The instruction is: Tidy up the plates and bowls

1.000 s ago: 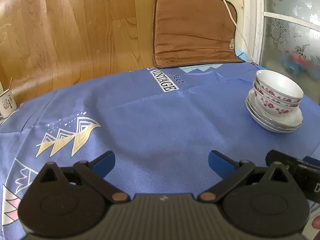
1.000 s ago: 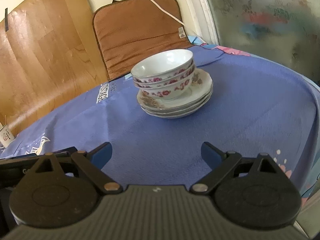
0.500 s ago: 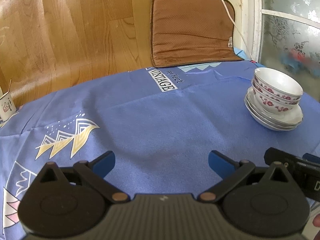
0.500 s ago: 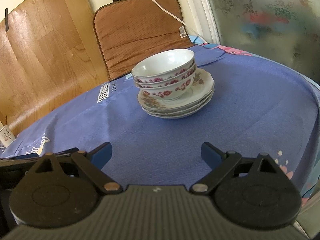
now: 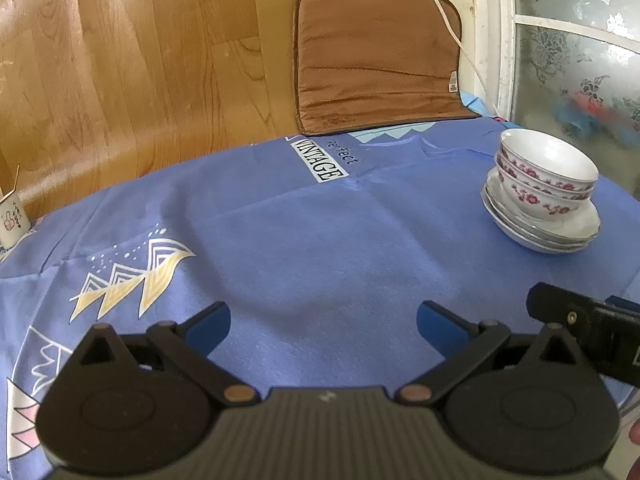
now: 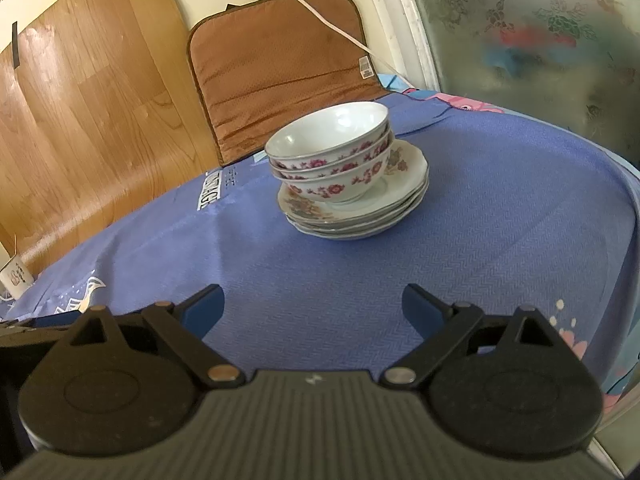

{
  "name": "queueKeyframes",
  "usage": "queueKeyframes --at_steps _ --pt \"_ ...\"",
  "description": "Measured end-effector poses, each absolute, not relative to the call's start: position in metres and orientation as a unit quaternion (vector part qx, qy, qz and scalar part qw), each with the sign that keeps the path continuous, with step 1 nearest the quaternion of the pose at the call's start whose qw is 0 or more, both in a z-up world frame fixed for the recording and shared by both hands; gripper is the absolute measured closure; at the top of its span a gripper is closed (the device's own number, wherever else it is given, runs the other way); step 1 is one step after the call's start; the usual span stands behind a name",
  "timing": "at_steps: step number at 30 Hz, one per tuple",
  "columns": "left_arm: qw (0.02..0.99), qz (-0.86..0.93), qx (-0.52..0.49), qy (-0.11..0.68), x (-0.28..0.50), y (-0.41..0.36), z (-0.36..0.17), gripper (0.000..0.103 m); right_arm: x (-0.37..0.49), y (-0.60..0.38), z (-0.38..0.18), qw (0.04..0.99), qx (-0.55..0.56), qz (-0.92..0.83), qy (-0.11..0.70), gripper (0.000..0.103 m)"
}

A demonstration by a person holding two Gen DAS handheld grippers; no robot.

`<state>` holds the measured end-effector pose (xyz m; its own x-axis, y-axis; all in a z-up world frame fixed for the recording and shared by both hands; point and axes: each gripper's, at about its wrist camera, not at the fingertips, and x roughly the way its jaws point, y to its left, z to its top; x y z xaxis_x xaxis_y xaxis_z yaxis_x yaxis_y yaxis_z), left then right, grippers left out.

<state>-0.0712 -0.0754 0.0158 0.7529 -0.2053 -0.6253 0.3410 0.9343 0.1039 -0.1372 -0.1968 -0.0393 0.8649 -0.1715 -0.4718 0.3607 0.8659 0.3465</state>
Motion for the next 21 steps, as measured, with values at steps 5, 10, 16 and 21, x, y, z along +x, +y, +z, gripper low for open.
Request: queueKeyframes --at_steps 5,10,16,21 --pt "0.931 -0.146 0.109 0.315 -0.0726 -0.0757 0.0158 0.000 -0.1395 -0.1965 -0.0376 0.943 0.214 -0.143 0.211 0.006" --pt "0.932 -0.146 0.110 0.313 -0.0731 -0.0749 0.0161 0.000 -0.1412 -0.1964 -0.0368 0.944 0.215 -0.146 0.206 0.006" --pt "0.934 -0.139 0.126 0.303 -0.0774 -0.0776 0.0165 0.000 -0.1410 -0.1960 -0.0369 0.944 0.215 -0.146 0.206 0.006" --pt "0.934 -0.142 0.127 0.302 -0.0785 -0.0779 0.0173 0.000 -0.1407 -0.1954 -0.0371 0.944 0.213 -0.146 0.204 0.006"
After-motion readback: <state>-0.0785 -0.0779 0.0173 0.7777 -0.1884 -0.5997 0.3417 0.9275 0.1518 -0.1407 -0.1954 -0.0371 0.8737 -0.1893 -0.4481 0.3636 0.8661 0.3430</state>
